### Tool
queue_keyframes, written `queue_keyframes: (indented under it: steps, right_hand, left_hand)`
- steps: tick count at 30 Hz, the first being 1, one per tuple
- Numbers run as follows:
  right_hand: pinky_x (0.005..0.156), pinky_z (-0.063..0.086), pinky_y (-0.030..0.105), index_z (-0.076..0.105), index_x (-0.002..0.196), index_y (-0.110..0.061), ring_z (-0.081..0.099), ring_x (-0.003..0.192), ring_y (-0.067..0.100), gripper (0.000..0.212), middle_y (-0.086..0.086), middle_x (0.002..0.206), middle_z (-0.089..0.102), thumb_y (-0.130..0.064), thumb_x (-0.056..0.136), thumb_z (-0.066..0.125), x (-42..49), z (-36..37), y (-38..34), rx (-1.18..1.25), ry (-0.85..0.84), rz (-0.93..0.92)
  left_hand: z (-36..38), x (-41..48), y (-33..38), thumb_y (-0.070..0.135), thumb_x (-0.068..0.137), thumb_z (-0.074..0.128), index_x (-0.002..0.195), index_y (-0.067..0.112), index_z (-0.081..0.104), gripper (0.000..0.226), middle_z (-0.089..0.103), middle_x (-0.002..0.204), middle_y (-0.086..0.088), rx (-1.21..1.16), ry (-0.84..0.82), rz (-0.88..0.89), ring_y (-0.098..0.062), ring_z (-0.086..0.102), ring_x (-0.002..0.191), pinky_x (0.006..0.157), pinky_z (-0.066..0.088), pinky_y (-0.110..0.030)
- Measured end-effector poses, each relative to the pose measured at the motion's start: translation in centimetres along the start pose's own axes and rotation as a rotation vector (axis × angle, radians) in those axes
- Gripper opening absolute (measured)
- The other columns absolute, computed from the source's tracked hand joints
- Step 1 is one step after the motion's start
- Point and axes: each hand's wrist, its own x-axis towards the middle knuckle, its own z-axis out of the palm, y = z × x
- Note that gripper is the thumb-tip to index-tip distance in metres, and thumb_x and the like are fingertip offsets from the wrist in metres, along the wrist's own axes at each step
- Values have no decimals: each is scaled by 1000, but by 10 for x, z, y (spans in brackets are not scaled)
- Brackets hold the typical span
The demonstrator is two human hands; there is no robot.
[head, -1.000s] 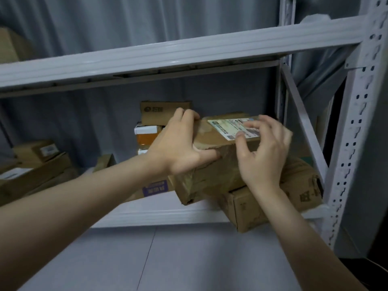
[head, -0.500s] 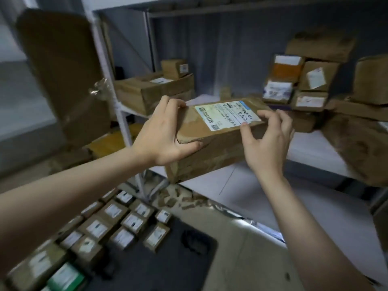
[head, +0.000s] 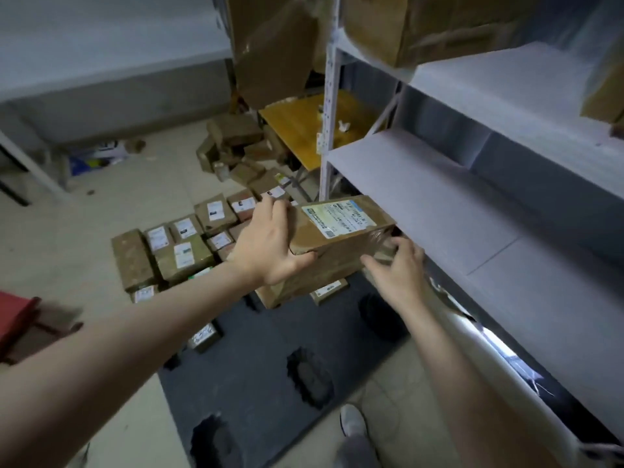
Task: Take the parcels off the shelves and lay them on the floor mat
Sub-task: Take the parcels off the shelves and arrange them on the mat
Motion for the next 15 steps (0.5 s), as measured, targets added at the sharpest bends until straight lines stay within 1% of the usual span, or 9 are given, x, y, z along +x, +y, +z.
queue_keyframes:
  steps: [1,2,4,6,9,11,12,13,15]
  right_hand:
    - [88,29,25,48,131,-14,41,129,23,60,-4,126,37,-35,82,74,5,12,8,5,-51,7]
    - [87,29,25,48,132,-14,39,130,23,59,-3,127,37,-35,83,74,10,23,15,5,-108,16]
    - [85,30,25,45,136,-15,42,127,24,61,4,138,36,-34,85,72,22,43,27,-18,-208,38]
    - [87,34,27,45,138,-13,46,123,27,63,8,140,37,-33,85,73,35,62,37,-44,-279,38]
    - [98,45,36,47,137,-15,52,119,27,61,7,138,40,-33,85,73,55,93,54,-57,-395,56]
    - [102,47,43,47,137,-17,53,120,26,60,5,138,42,-34,86,72,68,117,68,-74,-473,55]
    - [102,47,44,48,137,-17,53,120,26,59,6,138,44,-34,87,72,73,130,76,-93,-508,42]
    - [100,48,43,48,137,-17,54,119,25,57,6,138,45,-35,87,71,78,143,84,-116,-544,28]
    - [91,46,34,49,133,-18,54,110,20,52,5,136,46,-35,88,70,82,171,100,-153,-628,14]
  left_hand:
    - [14,1,-9,64,72,66,130,6,39,86,39,121,-9,-1,-7,-57,-29,44,110,83,49,-45]
    - [29,1,-18,63,73,68,131,6,39,86,38,122,-9,0,-13,-124,-29,44,112,83,49,-46]
    - [58,-2,-37,64,75,65,129,5,39,85,38,122,-10,12,-29,-276,-30,42,114,87,48,-45]
    - [90,-10,-57,66,77,62,127,3,39,83,38,122,-12,19,-38,-439,-31,40,115,91,45,-44]
    - [136,-32,-87,71,77,60,123,4,41,83,39,120,-12,7,-5,-730,-31,39,116,92,44,-43]
    - [166,-47,-106,69,75,63,124,3,41,85,39,122,-14,-10,25,-899,-33,38,119,97,42,-44]
    - [180,-55,-113,68,75,65,124,3,40,85,39,124,-15,-22,39,-976,-34,37,121,99,41,-44]
    - [193,-62,-119,66,74,66,124,3,40,85,38,125,-15,-37,56,-1052,-34,36,123,98,41,-45]
    - [216,-75,-128,66,73,66,121,3,40,83,36,125,-14,-64,92,-1179,-33,34,123,91,45,-44]
